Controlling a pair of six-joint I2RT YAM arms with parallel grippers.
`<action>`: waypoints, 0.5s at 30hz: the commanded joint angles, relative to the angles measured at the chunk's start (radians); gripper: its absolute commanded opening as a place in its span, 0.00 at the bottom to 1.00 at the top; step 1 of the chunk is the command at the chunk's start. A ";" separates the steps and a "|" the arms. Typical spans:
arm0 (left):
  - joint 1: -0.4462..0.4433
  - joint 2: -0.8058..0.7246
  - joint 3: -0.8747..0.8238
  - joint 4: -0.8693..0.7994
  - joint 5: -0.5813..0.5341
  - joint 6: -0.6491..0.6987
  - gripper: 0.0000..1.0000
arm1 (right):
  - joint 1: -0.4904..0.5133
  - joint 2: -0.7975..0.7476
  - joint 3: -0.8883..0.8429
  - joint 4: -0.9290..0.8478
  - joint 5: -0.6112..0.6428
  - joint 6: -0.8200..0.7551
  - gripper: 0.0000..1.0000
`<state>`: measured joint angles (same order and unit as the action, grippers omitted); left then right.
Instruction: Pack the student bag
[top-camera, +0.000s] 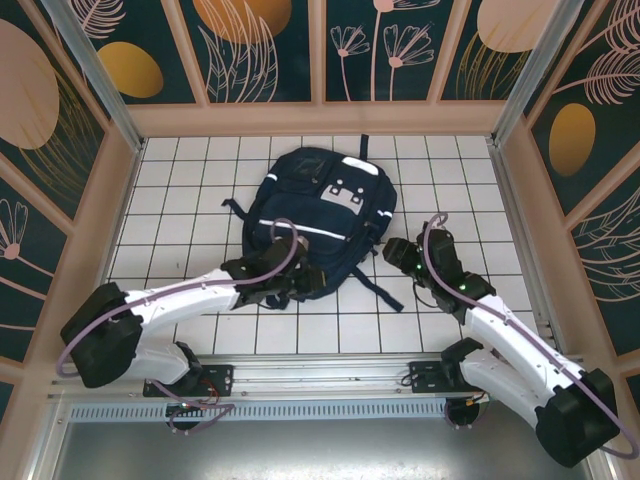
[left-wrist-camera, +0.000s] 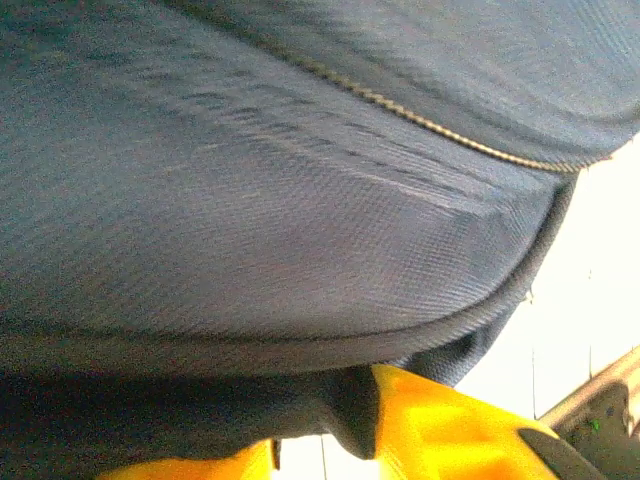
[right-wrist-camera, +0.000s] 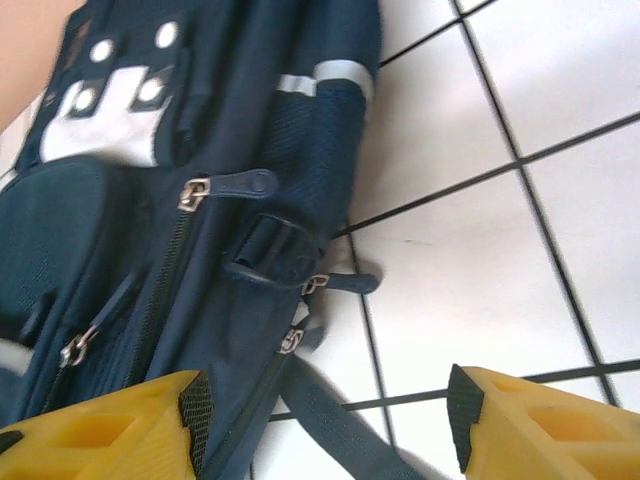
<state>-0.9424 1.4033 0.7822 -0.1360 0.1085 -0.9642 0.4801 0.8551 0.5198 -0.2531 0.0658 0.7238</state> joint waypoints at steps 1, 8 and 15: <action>-0.068 0.083 0.096 0.082 0.080 0.131 0.34 | -0.032 -0.012 0.045 -0.079 0.042 0.005 0.64; -0.149 0.363 0.403 0.001 0.101 0.212 0.46 | -0.101 -0.018 0.116 -0.197 0.159 0.015 0.64; -0.145 0.211 0.288 -0.014 0.012 0.241 0.49 | -0.135 -0.049 0.116 -0.186 0.128 -0.026 0.60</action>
<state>-1.0985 1.7031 1.1152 -0.1165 0.1745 -0.7662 0.3546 0.8284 0.6174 -0.4202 0.1867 0.7155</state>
